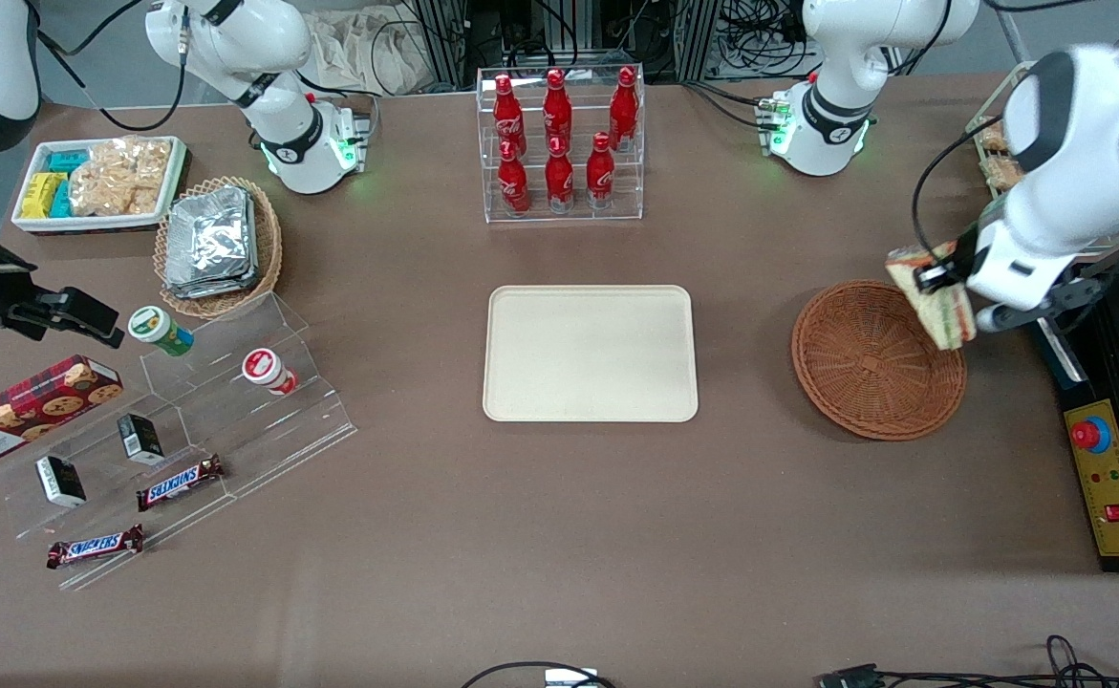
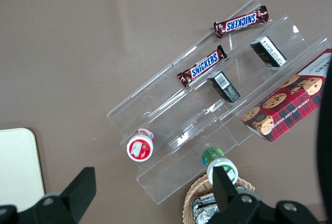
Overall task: Place sandwich from basket to tray
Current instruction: 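Lift the sandwich and carry it toward the white tray, then lower the sandwich onto the white tray with the left gripper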
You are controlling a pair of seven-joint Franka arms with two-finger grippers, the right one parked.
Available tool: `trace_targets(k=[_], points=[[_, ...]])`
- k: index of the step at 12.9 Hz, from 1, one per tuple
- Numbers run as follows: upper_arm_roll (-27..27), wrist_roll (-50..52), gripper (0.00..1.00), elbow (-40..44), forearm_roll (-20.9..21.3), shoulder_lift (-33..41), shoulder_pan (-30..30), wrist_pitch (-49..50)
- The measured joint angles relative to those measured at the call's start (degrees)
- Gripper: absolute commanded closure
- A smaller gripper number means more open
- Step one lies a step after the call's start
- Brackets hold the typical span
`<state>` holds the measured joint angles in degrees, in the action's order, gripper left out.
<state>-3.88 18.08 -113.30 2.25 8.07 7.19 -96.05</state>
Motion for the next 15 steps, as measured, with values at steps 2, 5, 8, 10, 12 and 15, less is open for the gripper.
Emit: trace_targets(k=[2, 5, 8, 10, 12, 15], points=[[1.31, -1.45, 1.0, 8.38, -0.06, -0.58, 0.02, 7.15], [6.46, -1.48, 0.98, 15.96, -0.23, -2.98, 0.15, 10.51], [17.12, 5.45, 0.98, 21.57, -0.54, -7.06, 0.23, 11.73], [27.53, 18.02, 0.98, 26.85, -0.59, -11.92, 0.4, 12.98], [37.09, 28.83, 0.97, 33.19, 0.41, -18.53, 0.83, 13.22], [42.19, 31.18, 0.96, 37.97, 3.26, -25.16, 0.86, 13.84]])
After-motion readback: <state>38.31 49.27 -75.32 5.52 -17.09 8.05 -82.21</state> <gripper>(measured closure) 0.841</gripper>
